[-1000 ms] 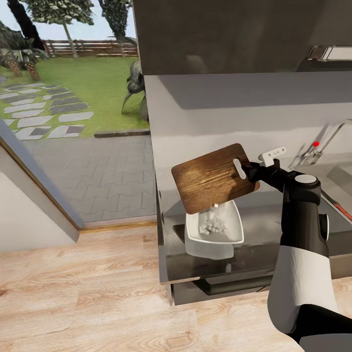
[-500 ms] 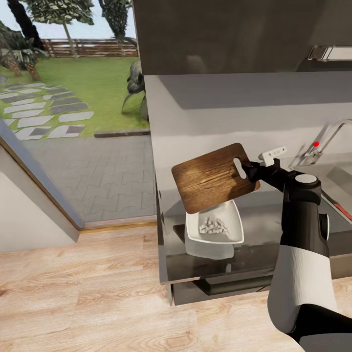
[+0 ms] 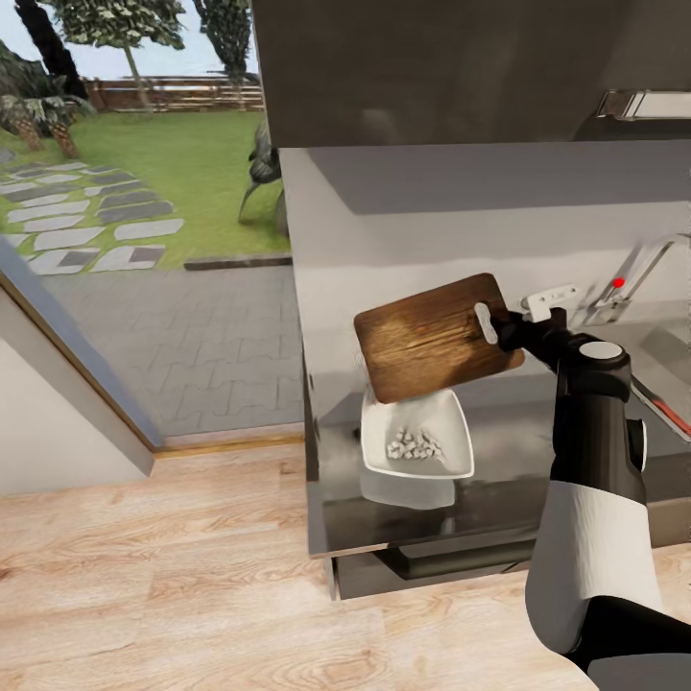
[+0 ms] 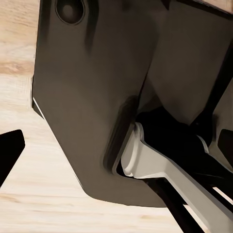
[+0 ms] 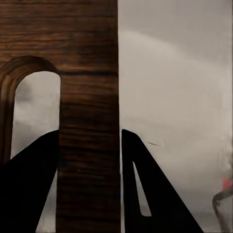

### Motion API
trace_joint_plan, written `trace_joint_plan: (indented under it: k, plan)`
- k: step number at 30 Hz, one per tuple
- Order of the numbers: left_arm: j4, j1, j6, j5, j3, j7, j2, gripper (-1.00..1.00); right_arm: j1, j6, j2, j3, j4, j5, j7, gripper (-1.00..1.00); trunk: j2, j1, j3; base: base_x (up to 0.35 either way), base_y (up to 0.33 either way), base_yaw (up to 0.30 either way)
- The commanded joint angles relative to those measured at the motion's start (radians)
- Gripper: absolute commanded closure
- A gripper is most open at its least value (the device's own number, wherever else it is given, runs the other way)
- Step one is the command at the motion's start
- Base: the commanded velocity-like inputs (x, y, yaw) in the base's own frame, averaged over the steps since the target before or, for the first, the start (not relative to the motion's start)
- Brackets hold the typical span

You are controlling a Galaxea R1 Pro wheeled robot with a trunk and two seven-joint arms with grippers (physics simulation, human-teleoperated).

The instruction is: In the kitchen, take the Vidalia onion out of the sink, dice it on the chopping board with the paring knife, put the diced onion into the bowl on the countertop, then place both the paring knife and the chopping board into the sink.

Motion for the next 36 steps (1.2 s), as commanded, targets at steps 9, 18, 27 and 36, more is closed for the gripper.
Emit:
trace_joint_plan:
  k: [9,18,27,36]
  plan:
    - [-0.005,-0.002,-0.007,0.006,-0.008,0.006,0.001,-1.0,-0.003,0.011,0.001,-0.003,-0.001,-0.002,-0.045,1.0,-0.002,0.001,-0.002,0.0,-0.267,0.0]
    - [-0.005,-0.002,-0.007,0.006,-0.008,0.006,0.001,-1.0,-0.006,0.134,0.001,-0.003,-0.001,-0.003,-0.047,1.0,-0.002,0.001,-0.002,0.0,-0.11,0.0]
    - [-0.005,-0.002,-0.007,0.006,-0.008,0.006,0.001,-1.0,-0.007,0.26,0.001,-0.003,-0.001,-0.004,-0.046,1.0,-0.002,0.001,-0.002,0.0,-0.077,0.0]
    - [-0.005,-0.002,-0.007,0.006,-0.008,0.006,-0.001,-1.0,-0.026,0.384,0.001,-0.003,-0.001,-0.004,-0.046,1.0,-0.002,0.001,-0.002,0.0,-0.283,0.0]
